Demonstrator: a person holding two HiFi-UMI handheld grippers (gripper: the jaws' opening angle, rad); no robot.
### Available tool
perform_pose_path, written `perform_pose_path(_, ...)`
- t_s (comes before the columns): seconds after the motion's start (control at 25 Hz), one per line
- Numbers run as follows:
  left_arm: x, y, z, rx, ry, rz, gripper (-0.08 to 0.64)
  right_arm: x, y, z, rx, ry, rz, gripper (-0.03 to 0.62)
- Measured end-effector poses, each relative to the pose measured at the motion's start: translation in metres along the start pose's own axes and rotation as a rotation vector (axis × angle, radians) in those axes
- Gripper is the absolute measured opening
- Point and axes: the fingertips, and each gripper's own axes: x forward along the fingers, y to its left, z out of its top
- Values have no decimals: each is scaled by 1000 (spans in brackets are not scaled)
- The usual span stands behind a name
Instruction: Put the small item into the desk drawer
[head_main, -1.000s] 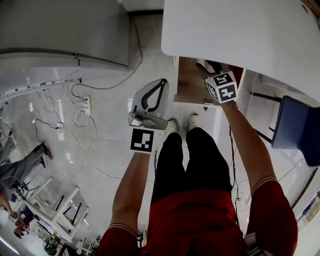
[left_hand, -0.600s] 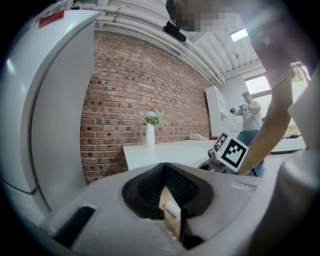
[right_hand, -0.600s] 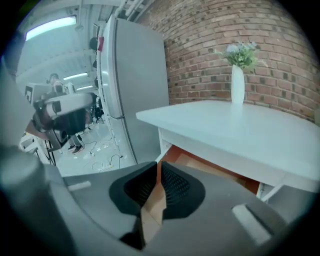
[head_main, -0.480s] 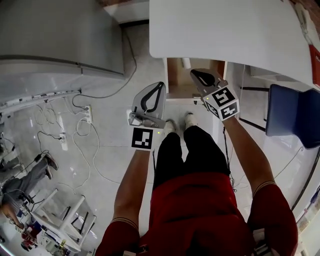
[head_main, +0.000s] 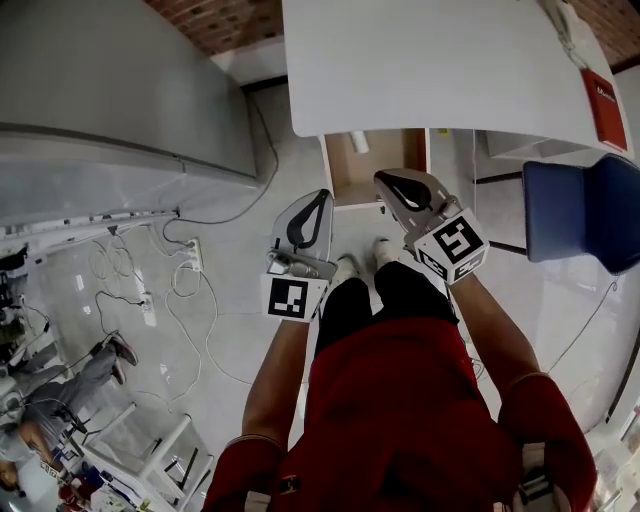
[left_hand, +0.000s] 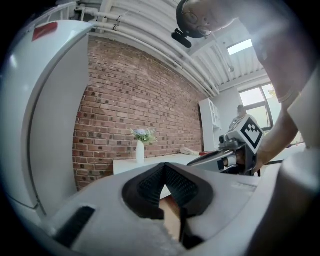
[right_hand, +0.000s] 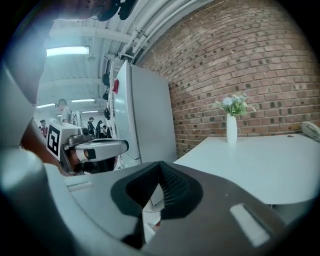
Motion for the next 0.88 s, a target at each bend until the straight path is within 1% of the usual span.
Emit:
perform_pose_path(0.08, -6, -4, 12, -2, -13, -6, 6, -11, 10, 12, 1, -22, 5, 11)
perform_pose_path(0.2, -14, -8, 20, 26, -15, -31, 5, -27, 24, 22, -3, -46, 13, 11)
perform_pose_path(0.36, -23, -16, 33, 37, -31, -55, 5, -50, 35, 30, 5, -76, -2, 11)
perform_pose_path(0.48, -29, -26, 49, 23, -54, -73, 6, -67, 35, 37, 7, -102, -25, 11)
perform_pose_path(0.6, -31, -33, 62, 32, -62, -95, 5, -81, 32, 47, -6, -127, -48, 11)
perform_pose_path(0.88, -31, -37, 73, 57, -66, -108, 5, -98, 29, 63, -15, -184, -75, 11)
